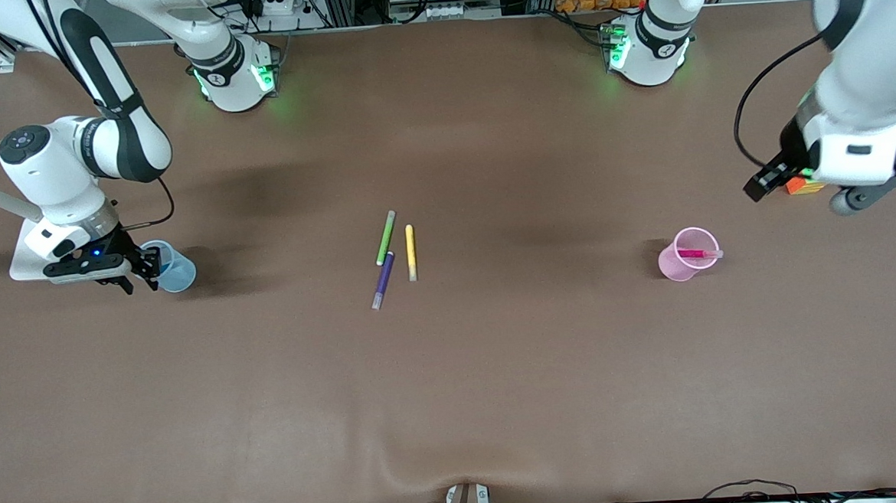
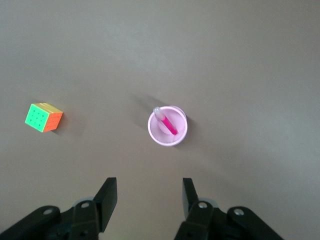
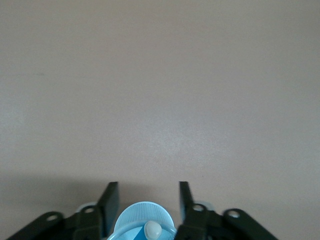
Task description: Place pink and blue markers in matching cups
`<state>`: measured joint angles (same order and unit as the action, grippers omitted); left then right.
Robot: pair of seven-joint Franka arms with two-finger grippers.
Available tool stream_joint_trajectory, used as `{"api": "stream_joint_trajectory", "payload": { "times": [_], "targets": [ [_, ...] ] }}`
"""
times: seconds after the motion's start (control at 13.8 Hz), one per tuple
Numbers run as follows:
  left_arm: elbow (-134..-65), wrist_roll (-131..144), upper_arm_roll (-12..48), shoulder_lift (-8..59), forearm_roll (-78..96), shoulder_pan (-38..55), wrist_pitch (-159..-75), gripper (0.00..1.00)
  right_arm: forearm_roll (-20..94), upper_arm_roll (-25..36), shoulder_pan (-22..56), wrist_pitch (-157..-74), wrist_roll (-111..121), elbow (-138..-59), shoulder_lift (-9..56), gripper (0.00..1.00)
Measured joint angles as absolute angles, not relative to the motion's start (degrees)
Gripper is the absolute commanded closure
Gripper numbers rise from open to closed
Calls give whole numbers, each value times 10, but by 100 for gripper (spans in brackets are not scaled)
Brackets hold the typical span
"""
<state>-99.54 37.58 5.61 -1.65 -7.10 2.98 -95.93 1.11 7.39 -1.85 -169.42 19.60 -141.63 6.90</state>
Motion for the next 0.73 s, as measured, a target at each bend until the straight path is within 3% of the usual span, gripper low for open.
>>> {"api": "stream_joint_trajectory", "payload": {
  "times": [0.22,0.51,0.73],
  "targets": [
    [-995,277,55,-42,-40,7,-944,37,12,74,-19,-1609,192,-1380,64,0],
    [-994,200,51,-68,-20,5,-930,35,13,71,-18,-1349,148,-1212,58,0],
    [-994,139,28,-89,-3,5,-914,27,33,69,-18,-1194,118,-1094,67,0]
  ]
}}
